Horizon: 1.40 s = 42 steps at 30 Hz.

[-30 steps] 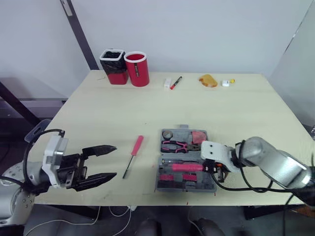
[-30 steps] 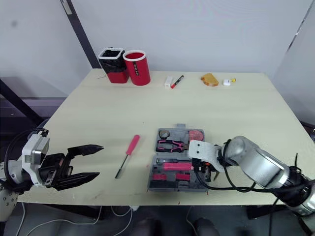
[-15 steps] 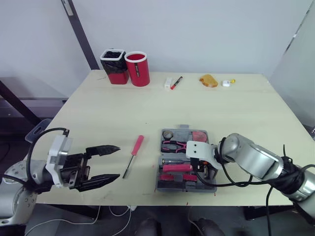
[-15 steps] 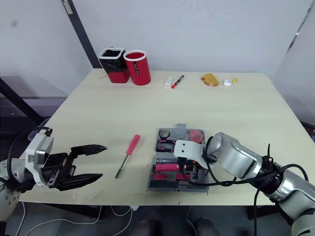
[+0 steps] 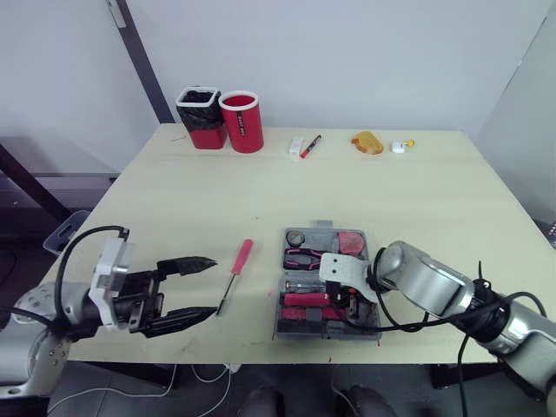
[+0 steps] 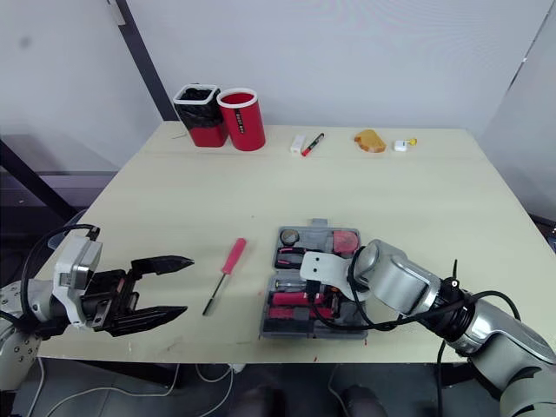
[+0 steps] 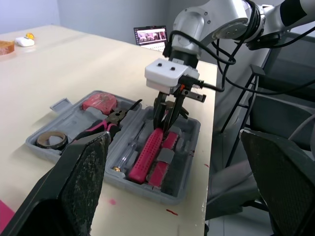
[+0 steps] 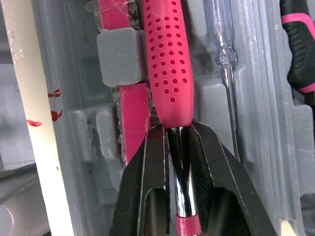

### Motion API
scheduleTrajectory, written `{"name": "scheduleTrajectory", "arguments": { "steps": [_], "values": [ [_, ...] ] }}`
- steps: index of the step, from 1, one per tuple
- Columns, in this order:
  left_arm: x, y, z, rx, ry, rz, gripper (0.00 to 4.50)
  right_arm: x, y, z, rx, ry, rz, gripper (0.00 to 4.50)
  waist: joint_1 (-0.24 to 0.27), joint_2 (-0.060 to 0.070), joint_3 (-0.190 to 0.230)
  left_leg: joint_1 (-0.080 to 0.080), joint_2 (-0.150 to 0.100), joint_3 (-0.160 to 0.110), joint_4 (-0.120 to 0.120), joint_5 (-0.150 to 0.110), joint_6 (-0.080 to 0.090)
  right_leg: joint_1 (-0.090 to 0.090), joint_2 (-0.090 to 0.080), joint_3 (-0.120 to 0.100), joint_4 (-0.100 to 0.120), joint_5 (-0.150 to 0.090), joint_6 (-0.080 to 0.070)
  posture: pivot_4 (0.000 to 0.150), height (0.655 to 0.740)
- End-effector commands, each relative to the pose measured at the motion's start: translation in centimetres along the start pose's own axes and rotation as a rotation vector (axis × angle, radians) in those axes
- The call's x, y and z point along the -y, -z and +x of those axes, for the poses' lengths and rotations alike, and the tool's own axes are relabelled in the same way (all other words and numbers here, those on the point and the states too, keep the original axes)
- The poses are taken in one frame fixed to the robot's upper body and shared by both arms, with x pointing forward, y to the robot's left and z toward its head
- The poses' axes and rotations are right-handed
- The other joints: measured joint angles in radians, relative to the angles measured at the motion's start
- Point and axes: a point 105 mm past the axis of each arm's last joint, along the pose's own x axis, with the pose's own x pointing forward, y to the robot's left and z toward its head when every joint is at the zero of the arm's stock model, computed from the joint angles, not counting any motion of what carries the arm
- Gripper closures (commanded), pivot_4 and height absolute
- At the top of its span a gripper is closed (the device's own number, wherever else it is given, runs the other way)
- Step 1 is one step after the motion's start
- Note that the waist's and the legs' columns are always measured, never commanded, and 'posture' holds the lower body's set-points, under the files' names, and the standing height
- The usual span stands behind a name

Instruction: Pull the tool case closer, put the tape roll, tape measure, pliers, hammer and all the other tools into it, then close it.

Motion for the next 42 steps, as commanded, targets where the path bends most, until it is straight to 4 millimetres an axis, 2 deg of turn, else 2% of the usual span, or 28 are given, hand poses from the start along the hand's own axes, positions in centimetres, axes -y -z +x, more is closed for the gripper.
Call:
{"name": "scheduleTrajectory", "arguments": {
  "steps": [1, 11, 12, 14, 16, 19, 21, 25, 30, 31, 33, 35, 42],
  "values": [
    [0.3, -0.6, 0.2, 0.002, 0.002, 0.038, 0.0, 0.2, -0.8, -0.2, 0.022, 0.021, -0.03, 4.41, 0.0, 0.0, 0.0, 0.0, 0.0, 0.0, 0.0, 0.0, 0.0, 0.0, 0.0, 0.0, 0.0, 0.0, 0.0, 0.15, 0.74],
    [0.6, -0.4, 0.4, 0.008, -0.011, 0.035, 0.0, 0.3, -0.8, 0.2, 0.023, 0.011, -0.05, 4.41, 0.0, 0.0, 0.0, 0.0, 0.0, 0.0, 0.0, 0.0, 0.0, 0.0, 0.0, 0.0, 0.0, 0.0, 0.0, 0.15, 0.74],
    [0.6, -0.3, 0.4, 0.008, -0.012, 0.034, 0.0, 0.3, -0.8, 0.1, 0.026, 0.015, -0.059, 3.4, 0.0, 0.0, 0.0, 0.0, 0.0, 0.0, 0.0, 0.0, 0.0, 0.0, 0.0, 0.0, 0.0, 0.0, 0.0, 0.15, 0.74],
    [0.6, -0.3, 0.4, 0.009, -0.014, 0.032, 0.0, 0.6, -0.9, -0.1, 0.035, 0.031, -0.078, 2.67, 0.0, 0.0, 0.0, 0.0, 0.0, 0.0, 0.0, 0.0, 0.0, 0.0, 0.0, 0.0, 0.0, 0.0, 0.0, 0.15, 0.74],
    [0.6, -0.2, 0.4, 0.01, -0.015, 0.03, 0.0, 0.8, -0.7, -0.5, 0.04, 0.04, -0.09, 2.67, 0.0, 0.0, 0.0, 0.0, 0.0, 0.0, 0.0, 0.0, 0.0, 0.0, 0.0, 0.0, 0.0, 0.0, 0.0, 0.15, 0.74],
    [0.7, -0.2, 0.4, 0.014, -0.019, 0.028, 0.0, 1.1, -0.6, -2.1, 0.09, 0.058, -0.113, 2.67, 0.003, 0.0, 0.0, 0.0, 0.0, 0.0, 0.0, 0.0, 0.0, 0.0, 0.0, 0.0, 0.0, 0.0, 0.0, 0.15, 0.74],
    [0.7, -0.2, 0.5, 0.016, -0.02, 0.029, 0.0, 0.9, -1.0, -3.0, 0.188, 0.051, -0.092, 2.67, 0.004, -0.001, 0.0, 0.0, 0.0, 0.0, 0.0, 0.0, 0.0, 0.0, -0.001, -0.001, 0.0, 0.0, 0.0, 0.15, 0.74],
    [0.8, -0.2, 0.6, 0.022, -0.021, 0.029, 0.0, 0.4, -1.7, -4.5, 0.533, 0.029, -0.031, 2.67, 0.002, -0.002, -0.001, 0.0, 0.0, 0.0, 0.0, 0.0, 0.0, 0.002, 0.0, -0.001, -0.001, 0.0, 0.0, 0.15, 0.74],
    [0.6, 0.0, 0.8, 0.03, -0.024, 0.027, 0.0, 0.5, -0.1, -4.1, 0.734, 0.026, 0.109, 2.67, 0.001, -0.002, -0.001, 0.001, 0.0, 0.001, 0.0, 0.0, 0.0, 0.003, 0.001, -0.001, 0.0, 0.0, 0.0, 0.15, 0.74],
    [0.6, 0.0, 0.9, 0.031, -0.024, 0.027, 0.0, 0.4, 0.1, -3.8, 0.752, 0.027, 0.121, 3.06, 0.0, -0.002, -0.001, 0.002, 0.0, 0.001, 0.0, 0.0, 0.0, 0.003, 0.001, -0.001, 0.0, 0.0, 0.0, 0.15, 0.74],
    [0.6, 0.2, 1.1, 0.035, -0.022, 0.026, 0.0, 0.4, 0.4, -2.7, 0.765, 0.029, 0.14, 3.46, 0.0, -0.002, -0.001, 0.002, 0.0, 0.001, 0.0, 0.0, 0.0, 0.003, 0.001, -0.001, 0.0, 0.0, 0.0, 0.15, 0.74],
    [0.5, 0.2, 1.2, 0.038, -0.02, 0.025, 0.0, 0.3, 0.7, -1.6, 0.752, 0.027, 0.129, 4.41, 0.0, -0.001, -0.001, 0.002, 0.0, 0.001, 0.0, 0.0, 0.0, 0.003, 0.002, -0.001, 0.0, 0.0, 0.0, 0.15, 0.74],
    [0.3, 0.4, 1.4, 0.04, -0.013, 0.027, 0.0, 0.6, 1.2, 0.5, 0.725, 0.032, 0.1, 4.48, 0.001, -0.001, -0.001, 0.002, 0.0, 0.001, 0.0, 0.0, 0.0, 0.003, 0.002, -0.001, 0.0, 0.0, 0.0, 0.15, 0.74]
  ]
}}
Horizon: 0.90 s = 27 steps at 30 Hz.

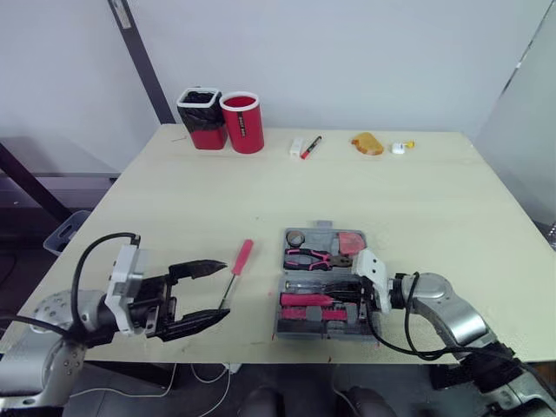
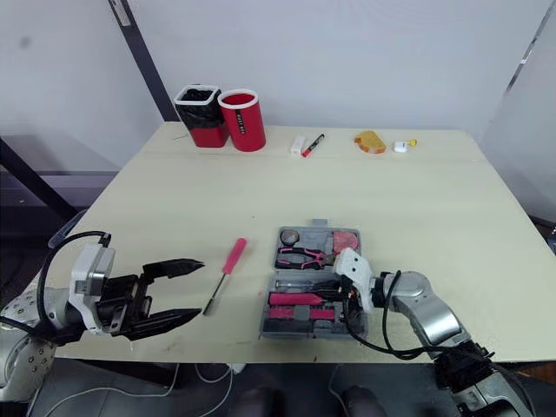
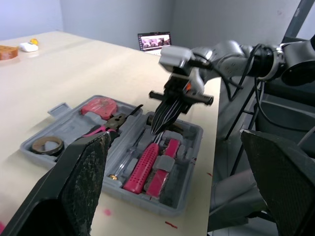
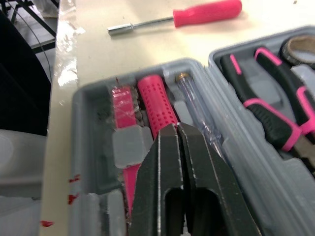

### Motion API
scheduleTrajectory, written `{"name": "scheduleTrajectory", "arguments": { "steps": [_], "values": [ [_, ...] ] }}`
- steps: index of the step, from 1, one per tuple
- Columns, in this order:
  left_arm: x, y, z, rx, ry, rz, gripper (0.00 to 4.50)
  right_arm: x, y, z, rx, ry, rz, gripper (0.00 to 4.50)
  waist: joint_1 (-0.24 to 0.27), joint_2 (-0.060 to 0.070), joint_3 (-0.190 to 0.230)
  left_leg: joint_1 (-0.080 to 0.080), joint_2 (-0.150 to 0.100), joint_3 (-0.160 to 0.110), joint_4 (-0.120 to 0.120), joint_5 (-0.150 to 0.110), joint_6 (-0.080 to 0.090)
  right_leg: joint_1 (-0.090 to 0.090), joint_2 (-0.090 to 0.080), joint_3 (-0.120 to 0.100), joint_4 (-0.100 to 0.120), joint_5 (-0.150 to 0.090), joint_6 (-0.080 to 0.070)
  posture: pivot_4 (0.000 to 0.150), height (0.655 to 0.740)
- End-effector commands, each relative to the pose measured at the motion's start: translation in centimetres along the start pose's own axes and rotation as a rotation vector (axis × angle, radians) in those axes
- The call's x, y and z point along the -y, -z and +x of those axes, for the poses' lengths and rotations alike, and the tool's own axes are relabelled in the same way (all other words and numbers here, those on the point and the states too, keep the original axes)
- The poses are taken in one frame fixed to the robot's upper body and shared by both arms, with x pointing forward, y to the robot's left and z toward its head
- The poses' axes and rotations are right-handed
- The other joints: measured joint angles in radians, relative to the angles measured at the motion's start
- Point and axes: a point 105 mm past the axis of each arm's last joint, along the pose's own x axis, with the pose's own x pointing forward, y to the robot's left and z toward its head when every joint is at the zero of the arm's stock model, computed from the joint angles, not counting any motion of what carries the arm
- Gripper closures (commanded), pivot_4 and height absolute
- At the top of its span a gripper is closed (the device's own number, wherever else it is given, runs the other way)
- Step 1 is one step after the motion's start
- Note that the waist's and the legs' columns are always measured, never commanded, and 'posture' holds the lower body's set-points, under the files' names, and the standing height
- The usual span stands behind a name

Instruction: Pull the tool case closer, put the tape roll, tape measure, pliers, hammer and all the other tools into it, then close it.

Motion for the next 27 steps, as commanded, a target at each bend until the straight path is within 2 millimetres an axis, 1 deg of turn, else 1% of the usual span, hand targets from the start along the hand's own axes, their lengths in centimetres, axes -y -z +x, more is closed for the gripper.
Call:
{"name": "scheduleTrajectory", "arguments": {
  "steps": [1, 7, 8, 10, 12, 13, 15, 17, 18, 20, 21, 23, 25, 27],
  "values": [
    [-0.1, -0.4, -0.1, 0.008, 0.001, 0.03, 0.0, 0.5, -0.3, 0.2, 0.017, 0.008, -0.056, 4.48, 0.0, 0.0, 0.0, 0.0, 0.0, 0.0, 0.0, 0.0, 0.0, 0.0, 0.0, 0.0, 0.0, 0.0, 0.0, 0.15, 0.74],
    [-0.2, 0.1, -0.3, 0.005, -0.004, 0.024, 0.0, 0.1, 1.7, 0.7, -0.048, -0.026, -0.05, 4.48, 0.0, 0.0, 0.0, 0.0, 0.0, 0.0, 0.0, 0.0, 0.0, 0.0, 0.0, 0.0, 0.0, 0.0, 0.0, 0.15, 0.74],
    [-0.2, 0.1, -0.3, 0.005, -0.005, 0.024, 0.0, 0.1, 2.3, 0.8, -0.077, -0.026, -0.049, 4.48, 0.0, 0.0, 0.0, 0.0, 0.0, 0.0, 0.0, 0.0, 0.0, 0.0, 0.0, 0.0, 0.0, 0.0, 0.0, 0.15, 0.74],
    [-0.2, 0.4, -0.4, 0.003, -0.008, 0.021, 0.0, 0.1, 4.4, 0.7, -0.174, -0.029, -0.037, 4.48, -0.002, -0.001, 0.0, 0.001, 0.0, 0.0, 0.0, 0.0, 0.0, 0.0, 0.0, 0.0, 0.0, 0.0, 0.0, 0.15, 0.74],
    [-0.2, 0.6, -0.4, 0.002, -0.012, 0.018, 0.0, 0.0, 6.0, 0.8, -0.234, -0.03, 0.009, 4.48, -0.002, -0.001, -0.001, 0.003, 0.0, 0.001, 0.0, 0.0, 0.0, 0.002, 0.0, 0.001, 0.001, 0.0, 0.0, 0.15, 0.74],
    [-0.2, 0.7, -0.4, 0.002, -0.017, 0.015, 0.0, -0.2, 6.5, 0.7, -0.254, -0.033, 0.021, 4.48, -0.003, -0.002, -0.002, 0.005, 0.0, 0.001, 0.0, 0.0, 0.0, 0.003, 0.0, 0.001, 0.001, 0.0, 0.0, 0.15, 0.74],
    [-0.2, 0.9, -0.3, 0.002, -0.027, 0.006, 0.0, -0.4, 6.8, 0.8, -0.263, -0.04, 0.041, 4.48, -0.003, -0.002, -0.002, 0.012, 0.001, 0.001, -0.002, 0.0, 0.0, 0.007, 0.0, 0.002, 0.001, 0.0, -0.001, 0.15, 0.74],
    [-0.2, 1.1, -0.4, 0.001, -0.043, -0.004, 0.0, -0.3, 6.1, 0.7, -0.226, -0.024, 0.034, 4.48, -0.002, -0.003, -0.003, 0.017, 0.001, 0.001, -0.002, 0.0, 0.0, 0.011, 0.0, 0.002, 0.001, -0.001, -0.001, 0.15, 0.74],
    [-0.2, 1.3, -0.4, -0.002, -0.054, -0.008, 0.0, 0.0, 5.1, 0.8, -0.177, -0.002, 0.027, 4.48, -0.002, -0.003, -0.003, 0.017, 0.001, 0.0, -0.002, 0.0, 0.0, 0.011, 0.0, 0.003, 0.001, -0.001, -0.001, 0.15, 0.74],
    [-0.6, 1.8, -0.6, -0.002, -0.113, -0.019, 0.0, 0.5, 2.0, 0.4, -0.018, 0.042, -0.006, 4.48, 0.001, -0.004, -0.003, 0.017, 0.002, -0.001, -0.002, 0.0, 0.0, 0.011, -0.001, 0.003, 0.001, -0.001, -0.001, 0.15, 0.74],
    [-0.8, 2.1, -0.7, -0.006, -0.144, -0.025, 0.0, 0.7, 0.8, 0.0, 0.044, 0.069, -0.015, 4.48, 0.002, -0.003, -0.003, 0.016, 0.002, -0.001, -0.002, 0.0, 0.0, 0.011, -0.001, 0.003, 0.001, -0.001, -0.001, 0.15, 0.74],
    [-1.2, 2.7, -0.9, 0.001, -0.213, -0.051, 0.0, 1.0, -1.0, -1.0, 0.125, 0.126, -0.02, 4.48, 0.001, -0.002, -0.002, 0.014, 0.002, -0.001, -0.002, 0.0, 0.0, 0.01, -0.002, 0.004, 0.001, -0.001, -0.001, 0.15, 0.74],
    [-2.0, 3.7, -1.3, -0.009, -0.317, -0.069, 0.0, 0.9, -2.2, -2.4, 0.181, 0.169, -0.007, 4.48, 0.001, 0.0, 0.0, 0.014, 0.002, 0.0, -0.002, 0.0, 0.0, 0.01, -0.002, 0.005, 0.001, -0.001, -0.001, 0.15, 0.74],
    [-2.7, 4.5, -1.8, -0.001, -0.415, -0.109, 0.0, 0.7, -2.4, -3.9, 0.2, 0.228, 0.011, 4.48, 0.001, 0.0, 0.0, 0.014, 0.002, 0.0, -0.002, 0.0, 0.0, 0.01, -0.002, 0.005, 0.001, -0.001, -0.001, 0.15, 0.74]
  ]
}}
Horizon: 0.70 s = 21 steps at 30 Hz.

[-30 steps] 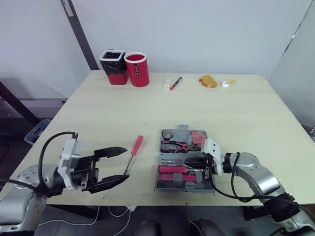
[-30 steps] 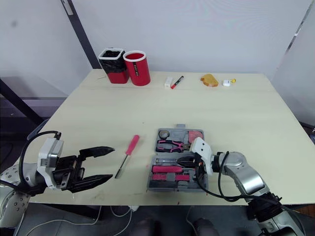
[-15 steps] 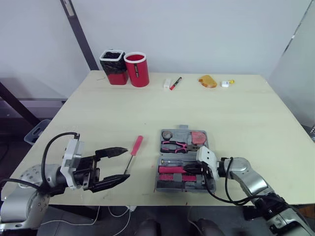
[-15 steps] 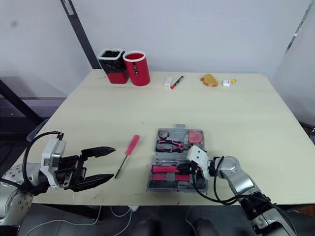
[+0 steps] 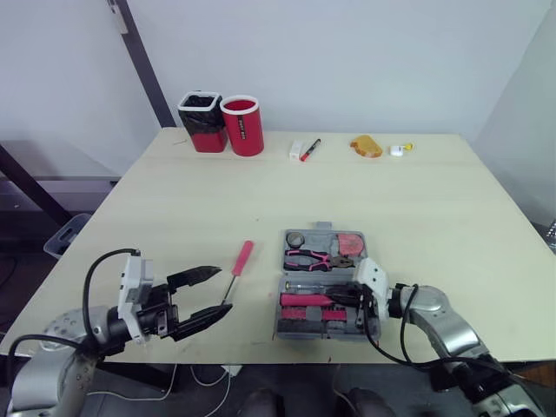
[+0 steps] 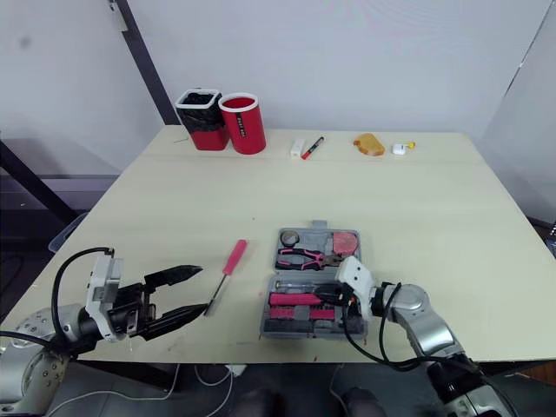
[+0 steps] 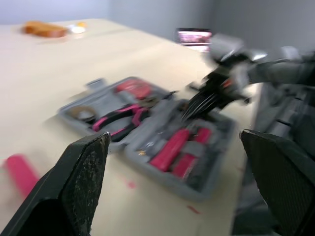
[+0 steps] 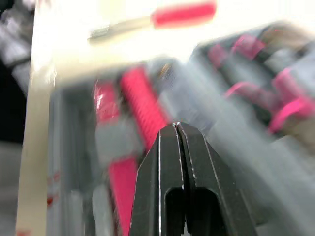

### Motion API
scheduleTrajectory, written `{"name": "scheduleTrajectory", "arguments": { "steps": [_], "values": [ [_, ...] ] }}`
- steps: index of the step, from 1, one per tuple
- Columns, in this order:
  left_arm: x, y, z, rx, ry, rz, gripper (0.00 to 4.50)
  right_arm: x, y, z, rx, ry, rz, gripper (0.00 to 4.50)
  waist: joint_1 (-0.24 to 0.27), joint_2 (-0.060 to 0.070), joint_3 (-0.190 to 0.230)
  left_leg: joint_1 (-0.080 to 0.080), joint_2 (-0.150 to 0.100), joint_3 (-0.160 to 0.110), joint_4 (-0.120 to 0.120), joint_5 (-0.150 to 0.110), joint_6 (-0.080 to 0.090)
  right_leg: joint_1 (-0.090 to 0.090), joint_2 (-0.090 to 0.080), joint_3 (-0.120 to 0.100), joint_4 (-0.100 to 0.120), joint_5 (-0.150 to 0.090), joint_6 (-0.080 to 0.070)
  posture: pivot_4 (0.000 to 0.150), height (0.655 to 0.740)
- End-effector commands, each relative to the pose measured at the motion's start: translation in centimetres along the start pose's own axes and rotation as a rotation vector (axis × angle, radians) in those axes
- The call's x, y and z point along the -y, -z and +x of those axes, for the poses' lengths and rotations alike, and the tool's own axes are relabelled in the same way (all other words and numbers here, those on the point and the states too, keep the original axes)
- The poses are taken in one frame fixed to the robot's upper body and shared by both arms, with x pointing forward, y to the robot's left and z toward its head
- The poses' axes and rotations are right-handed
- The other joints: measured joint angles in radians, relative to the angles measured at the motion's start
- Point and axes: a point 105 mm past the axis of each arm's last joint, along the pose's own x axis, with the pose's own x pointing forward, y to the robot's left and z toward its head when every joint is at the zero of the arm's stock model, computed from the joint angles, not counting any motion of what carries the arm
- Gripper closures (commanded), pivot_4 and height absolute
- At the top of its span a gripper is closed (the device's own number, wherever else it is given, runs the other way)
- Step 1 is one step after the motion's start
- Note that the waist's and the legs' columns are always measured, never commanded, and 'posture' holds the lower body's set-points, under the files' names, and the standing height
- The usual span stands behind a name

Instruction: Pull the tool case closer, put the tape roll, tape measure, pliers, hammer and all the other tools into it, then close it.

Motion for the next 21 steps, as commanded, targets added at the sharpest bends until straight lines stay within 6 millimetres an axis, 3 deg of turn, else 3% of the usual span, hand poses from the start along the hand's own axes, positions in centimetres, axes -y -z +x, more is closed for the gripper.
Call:
{"name": "scheduleTrajectory", "arguments": {
  "steps": [1, 6, 9, 10, 12, 14, 16, 21],
  "values": [
    [-1.4, 0.7, -0.7, 0.012, -0.157, -0.027, 0.0, 0.7, -2.0, -2.7, 0.075, 0.123, -0.009, 4.24, 0.002, 0.0, 0.0, 0.0, 0.0, 0.0, 0.0, 0.0, 0.0, 0.0, 0.0, 0.0, 0.0, 0.0, 0.0, 0.15, 0.74],
    [-2.2, 2.5, -3.2, 0.006, -0.334, -0.091, 0.0, 0.3, -0.3, -9.7, 0.032, 0.335, 0.052, 2.25, 0.003, -0.001, 0.0, 0.0, 0.0, 0.0, -0.001, 0.0, 0.0, 0.0, -0.001, 0.0, -0.001, 0.0, 0.0, 0.15, 0.74],
    [-2.1, 3.1, -4.6, -0.004, -0.386, -0.11, 0.0, -0.5, 0.9, -13.5, -0.024, 0.416, 0.082, 1.41, 0.003, 0.0, 0.0, 0.0, 0.0, 0.0, -0.002, 0.0, 0.0, 0.0, -0.002, 0.0, -0.001, -0.001, 0.0, 0.15, 0.74],
    [-2.0, 3.2, -4.9, -0.007, -0.397, -0.115, 0.0, -0.8, 1.3, -14.6, -0.046, 0.439, 0.089, 0.73, 0.003, 0.0, 0.0, 0.0, 0.0, 0.0, -0.003, 0.0, 0.0, 0.0, -0.002, 0.0, -0.002, -0.001, 0.001, 0.15, 0.74],
    [-1.8, 3.7, -5.8, -0.019, -0.432, -0.134, 0.0, -1.4, 2.4, -16.9, -0.094, 0.484, 0.107, 0.01, 0.002, -0.001, 0.0, -0.001, 0.0, 0.0, -0.004, 0.0, 0.0, 0.0, -0.002, 0.0, -0.004, -0.001, 0.001, 0.15, 0.74],
    [-1.7, 4.2, -6.6, -0.032, -0.471, -0.154, 0.0, -1.8, 3.1, -18.6, -0.124, 0.516, 0.132, 0.01, -0.001, -0.001, 0.0, 0.0, 0.0, 0.0, -0.003, 0.0, 0.0, 0.0, -0.003, 0.0, -0.004, -0.001, 0.002, 0.15, 0.74],
    [-1.4, 3.9, -6.5, -0.045, -0.47, -0.147, 0.0, -1.8, 3.2, -19.2, -0.139, 0.522, 0.131, 0.01, -0.004, -0.001, 0.0, 0.001, 0.001, 0.0, -0.003, -0.001, 0.0, -0.001, -0.005, 0.0, -0.004, -0.003, 0.004, 0.15, 0.74],
    [-1.1, 0.0, -4.0, -0.026, -0.438, -0.099, 0.0, -1.4, 2.3, -18.6, -0.129, 0.495, 0.091, 0.01, 0.003, -0.001, 0.001, 0.001, 0.001, 0.0, -0.003, -0.003, -0.005, -0.001, -0.013, -0.004, -0.004, -0.003, 0.005, 0.15, 0.74]
  ]
}}
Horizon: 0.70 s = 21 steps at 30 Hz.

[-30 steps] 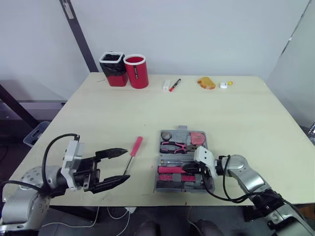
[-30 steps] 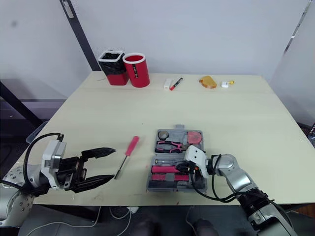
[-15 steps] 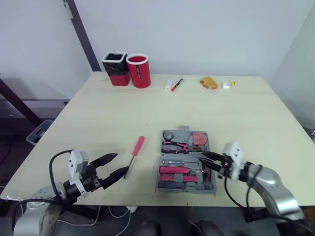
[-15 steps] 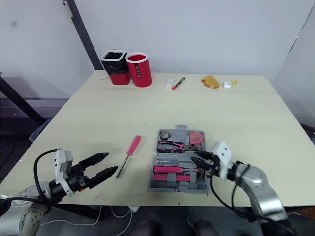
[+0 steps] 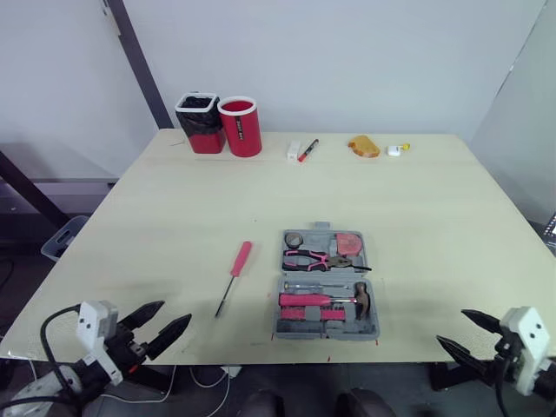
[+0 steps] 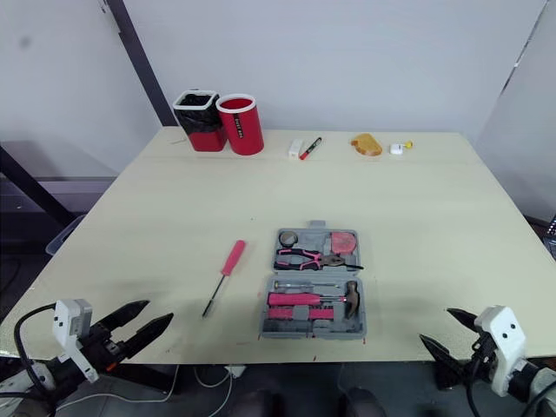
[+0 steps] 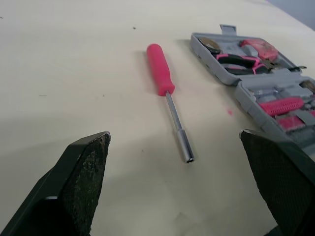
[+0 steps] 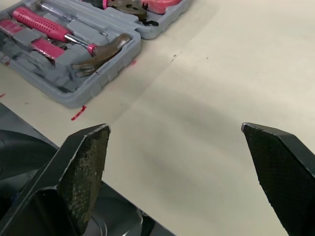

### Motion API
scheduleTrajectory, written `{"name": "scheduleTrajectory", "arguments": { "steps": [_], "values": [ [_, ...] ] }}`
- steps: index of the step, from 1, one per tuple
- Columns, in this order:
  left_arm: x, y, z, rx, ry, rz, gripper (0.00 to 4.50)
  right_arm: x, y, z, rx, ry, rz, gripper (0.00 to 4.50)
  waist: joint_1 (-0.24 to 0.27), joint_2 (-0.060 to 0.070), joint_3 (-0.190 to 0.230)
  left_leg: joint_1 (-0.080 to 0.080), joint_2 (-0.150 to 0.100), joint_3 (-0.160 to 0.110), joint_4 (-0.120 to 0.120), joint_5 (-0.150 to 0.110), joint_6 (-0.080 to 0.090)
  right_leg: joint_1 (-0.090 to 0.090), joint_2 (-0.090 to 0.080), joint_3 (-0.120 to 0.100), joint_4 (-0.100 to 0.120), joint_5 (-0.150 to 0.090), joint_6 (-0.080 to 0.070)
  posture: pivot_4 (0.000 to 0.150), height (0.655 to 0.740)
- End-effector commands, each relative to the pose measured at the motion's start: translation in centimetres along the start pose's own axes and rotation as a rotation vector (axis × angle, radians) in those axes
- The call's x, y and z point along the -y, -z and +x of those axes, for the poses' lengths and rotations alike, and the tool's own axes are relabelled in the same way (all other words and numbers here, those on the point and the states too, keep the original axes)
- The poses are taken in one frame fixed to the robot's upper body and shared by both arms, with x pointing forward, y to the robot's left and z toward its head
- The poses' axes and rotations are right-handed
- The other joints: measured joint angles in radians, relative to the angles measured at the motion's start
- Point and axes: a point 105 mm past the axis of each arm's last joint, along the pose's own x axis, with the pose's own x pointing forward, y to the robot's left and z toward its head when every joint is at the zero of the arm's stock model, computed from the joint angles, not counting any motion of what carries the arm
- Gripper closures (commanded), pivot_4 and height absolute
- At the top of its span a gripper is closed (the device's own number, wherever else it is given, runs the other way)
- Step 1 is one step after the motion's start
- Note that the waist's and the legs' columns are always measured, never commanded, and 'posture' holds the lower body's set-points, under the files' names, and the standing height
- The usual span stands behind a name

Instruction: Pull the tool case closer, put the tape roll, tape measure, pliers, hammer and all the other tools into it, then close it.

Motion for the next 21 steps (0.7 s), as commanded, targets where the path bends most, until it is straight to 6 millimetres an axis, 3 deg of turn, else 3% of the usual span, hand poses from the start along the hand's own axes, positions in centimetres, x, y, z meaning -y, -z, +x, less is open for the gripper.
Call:
{"name": "scheduleTrajectory", "arguments": {
  "steps": [1, 4, 7, 10, 13, 21],
  "values": [
    [1.9, -4.6, 1.5, 0.051, 0.037, 0.097, 0.0, -0.3, -2.4, 0.4, 0.061, -0.044, -0.06, 0.01, 0.006, 0.0, 0.001, -0.001, -0.001, 0.0, 0.0, 0.0, 0.0, 0.0, -0.001, -0.001, 0.0, 0.0, 0.0, 0.15, 0.74],
    [3.5, -7.3, 4.5, 0.031, -0.004, 0.141, 0.0, -2.6, -5.3, 2.4, 0.129, -0.19, -0.105, 0.01, 0.01, 0.002, 0.002, -0.001, -0.002, 0.0, 0.0, 0.001, 0.002, 0.0, -0.002, -0.002, 0.0, 0.002, -0.003, 0.15, 0.74],
    [3.0, -7.9, 5.9, -0.008, -0.15, 0.161, 0.0, -4.2, -7.2, 3.7, 0.168, -0.276, -0.133, 0.01, 0.007, 0.002, 0.002, -0.001, -0.002, 0.0, 0.0, 0.003, 0.005, 0.001, 0.004, -0.002, 0.0, 0.002, -0.003, 0.15, 0.74],
    [3.3, -7.0, 7.0, -0.118, -0.146, 0.104, 0.0, -5.9, -9.4, 5.1, 0.22, -0.375, -0.191, 0.01, -0.001, 0.0, 0.003, -0.001, -0.004, 0.0, -0.002, 0.003, 0.005, 0.001, 0.006, -0.002, 0.0, 0.003, -0.003, 0.15, 0.74],
    [3.1, -7.4, 7.8, -0.13, -0.178, 0.111, 0.0, -6.8, -11.0, 6.1, 0.257, -0.428, -0.224, 0.01, 0.0, -0.002, 0.005, -0.001, -0.004, -0.002, -0.001, 0.003, 0.005, 0.001, 0.011, -0.002, 0.0, 0.003, -0.003, 0.15, 0.74],
    [1.8, -6.2, 8.7, -0.235, -0.249, 0.112, 0.0, -7.9, -12.5, 6.9, 0.292, -0.49, -0.248, 0.01, 0.006, -0.004, 0.005, -0.001, -0.004, -0.001, -0.001, 0.003, 0.005, 0.001, 0.011, 0.0, 0.0, 0.003, -0.004, 0.15, 0.74]
  ]
}}
